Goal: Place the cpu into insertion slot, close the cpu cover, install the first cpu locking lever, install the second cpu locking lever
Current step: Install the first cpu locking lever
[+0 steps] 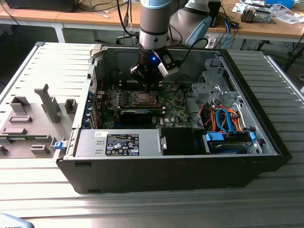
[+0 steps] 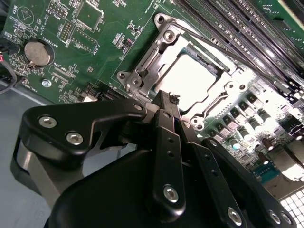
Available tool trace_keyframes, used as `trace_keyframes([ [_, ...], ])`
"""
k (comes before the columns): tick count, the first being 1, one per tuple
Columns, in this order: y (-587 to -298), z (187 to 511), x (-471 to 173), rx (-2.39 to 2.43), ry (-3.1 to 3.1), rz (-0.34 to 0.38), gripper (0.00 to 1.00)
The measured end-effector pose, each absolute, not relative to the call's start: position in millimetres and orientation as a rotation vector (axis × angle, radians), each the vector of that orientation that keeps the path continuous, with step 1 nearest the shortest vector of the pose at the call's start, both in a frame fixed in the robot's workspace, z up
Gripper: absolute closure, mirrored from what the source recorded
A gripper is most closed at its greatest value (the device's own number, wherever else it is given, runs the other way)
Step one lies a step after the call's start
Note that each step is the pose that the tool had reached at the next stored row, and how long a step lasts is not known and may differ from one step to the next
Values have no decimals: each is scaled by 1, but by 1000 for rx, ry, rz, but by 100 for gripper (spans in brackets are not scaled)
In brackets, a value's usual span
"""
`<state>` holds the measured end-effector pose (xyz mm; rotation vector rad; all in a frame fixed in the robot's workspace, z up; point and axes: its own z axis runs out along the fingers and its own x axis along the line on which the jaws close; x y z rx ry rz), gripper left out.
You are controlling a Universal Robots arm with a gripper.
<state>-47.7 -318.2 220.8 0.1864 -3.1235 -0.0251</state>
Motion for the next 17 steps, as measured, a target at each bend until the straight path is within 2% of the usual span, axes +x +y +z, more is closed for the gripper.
trace_keyframes([
  [17,-318,238,-48,186,-3123,-16,89],
])
